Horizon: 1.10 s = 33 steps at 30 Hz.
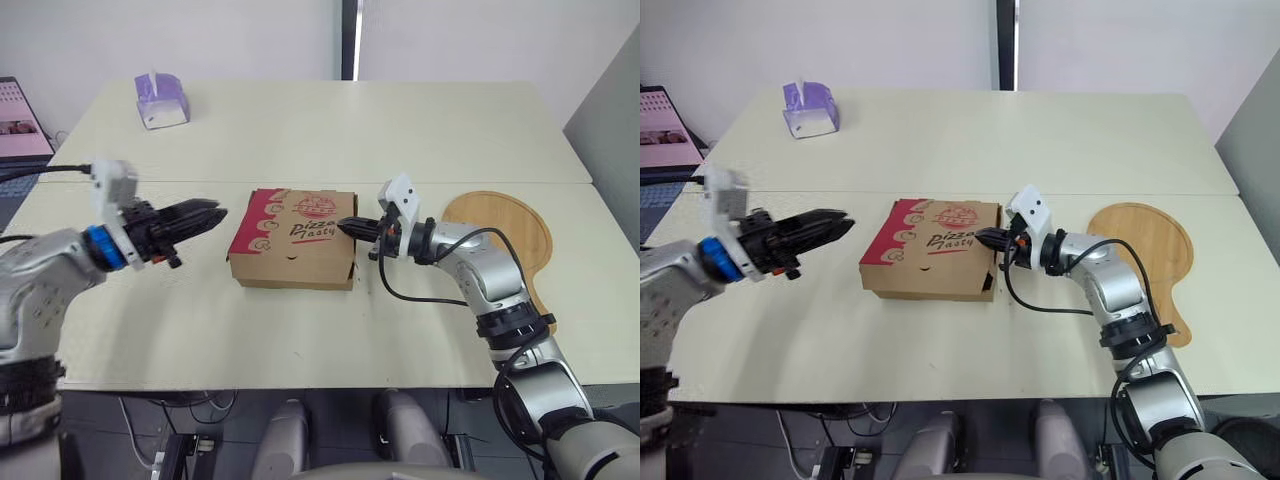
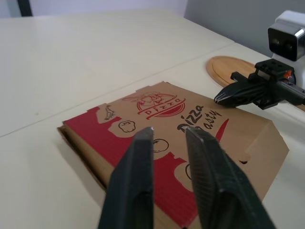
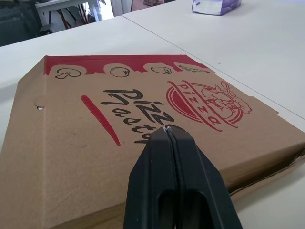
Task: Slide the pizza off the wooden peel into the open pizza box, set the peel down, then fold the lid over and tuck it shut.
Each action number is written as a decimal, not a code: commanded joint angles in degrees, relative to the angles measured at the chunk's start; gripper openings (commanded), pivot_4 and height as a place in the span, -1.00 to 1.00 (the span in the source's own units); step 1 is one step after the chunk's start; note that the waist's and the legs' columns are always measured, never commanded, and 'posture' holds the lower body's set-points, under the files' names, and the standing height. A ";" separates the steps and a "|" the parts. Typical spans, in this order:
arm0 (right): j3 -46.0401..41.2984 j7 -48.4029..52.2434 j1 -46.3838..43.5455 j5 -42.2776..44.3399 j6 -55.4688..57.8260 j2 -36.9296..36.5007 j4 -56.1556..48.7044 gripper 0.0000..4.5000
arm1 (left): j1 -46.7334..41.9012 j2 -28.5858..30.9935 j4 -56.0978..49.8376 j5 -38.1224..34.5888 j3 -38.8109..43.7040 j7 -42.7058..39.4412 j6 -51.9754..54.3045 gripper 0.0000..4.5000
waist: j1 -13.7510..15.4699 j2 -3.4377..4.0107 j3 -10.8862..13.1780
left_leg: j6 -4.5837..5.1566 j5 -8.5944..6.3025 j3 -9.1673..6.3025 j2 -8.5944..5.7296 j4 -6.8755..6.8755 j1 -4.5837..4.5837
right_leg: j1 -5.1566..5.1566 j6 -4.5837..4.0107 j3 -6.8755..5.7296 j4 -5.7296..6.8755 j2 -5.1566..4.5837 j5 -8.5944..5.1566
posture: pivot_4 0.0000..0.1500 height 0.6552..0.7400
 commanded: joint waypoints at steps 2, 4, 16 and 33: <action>-0.25 -0.38 -0.18 -0.10 -0.49 0.01 -3.26 -1.00 | -3.66 -1.22 5.00 6.73 -6.88 -3.90 -5.07 -0.98 | -0.20 0.00 0.00 | 0.00 0.00 0.00 0.00 -0.01 -0.01 | -0.03 0.00 0.01 0.00 0.00 0.00 | 1.00 1.00; -0.14 -0.50 0.20 -0.09 -0.21 -0.09 -4.14 -1.00 | -4.61 -1.31 6.91 9.24 -9.08 -5.36 -6.79 -0.98 | -0.25 0.00 0.00 | 0.00 0.00 -0.01 0.00 -0.01 -0.02 | -0.04 0.00 -0.01 0.00 0.00 0.00 | 1.00 1.00; 3.07 5.43 3.97 -2.32 -4.66 -8.92 -17.61 -0.58 | -8.61 -2.87 13.45 16.26 -11.87 -8.23 -11.66 -1.00 | 0.07 0.00 0.00 | 0.00 0.00 -0.04 -0.01 0.02 -0.07 | -0.03 0.01 -0.02 -0.01 -0.02 0.00 | 1.00 1.00; 6.48 7.26 4.58 -6.94 -9.76 -13.02 -20.43 0.98 | -10.15 -3.60 14.56 16.11 -8.95 -9.30 -12.32 -1.00 | 0.16 -0.01 0.00 | 0.01 0.00 -0.04 -0.02 0.03 -0.08 | -0.03 0.01 -0.03 0.00 -0.02 0.00 | 1.00 1.00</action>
